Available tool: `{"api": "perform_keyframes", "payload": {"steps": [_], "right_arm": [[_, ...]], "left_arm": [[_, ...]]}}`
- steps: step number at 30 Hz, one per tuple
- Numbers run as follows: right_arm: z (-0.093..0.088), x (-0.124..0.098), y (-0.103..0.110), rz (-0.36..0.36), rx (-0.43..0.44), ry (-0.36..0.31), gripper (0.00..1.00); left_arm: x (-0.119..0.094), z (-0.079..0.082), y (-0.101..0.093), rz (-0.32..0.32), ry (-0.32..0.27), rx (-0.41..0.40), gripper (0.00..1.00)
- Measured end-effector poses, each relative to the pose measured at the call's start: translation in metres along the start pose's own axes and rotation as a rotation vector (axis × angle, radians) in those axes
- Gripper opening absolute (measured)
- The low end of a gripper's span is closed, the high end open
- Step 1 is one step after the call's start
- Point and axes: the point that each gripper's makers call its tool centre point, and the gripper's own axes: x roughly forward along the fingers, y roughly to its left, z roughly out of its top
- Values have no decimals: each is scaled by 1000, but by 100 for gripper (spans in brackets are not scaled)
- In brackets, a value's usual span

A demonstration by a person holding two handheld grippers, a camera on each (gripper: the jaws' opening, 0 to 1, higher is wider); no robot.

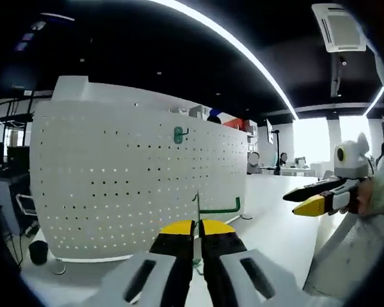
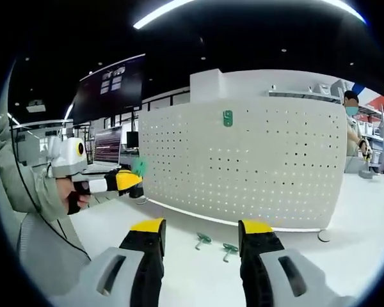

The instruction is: Insert the hook assembly into the mounting plate slot until the hook locks in place.

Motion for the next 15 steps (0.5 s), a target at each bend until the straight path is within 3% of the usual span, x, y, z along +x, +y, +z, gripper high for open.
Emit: {"api": "perform_keyframes", "payload": {"steps": [15], "right_arm": [[3,1,8,40,-2,-1,33]], "left_arm": [[0,-7,-15,-45,10,-14,3]]}}
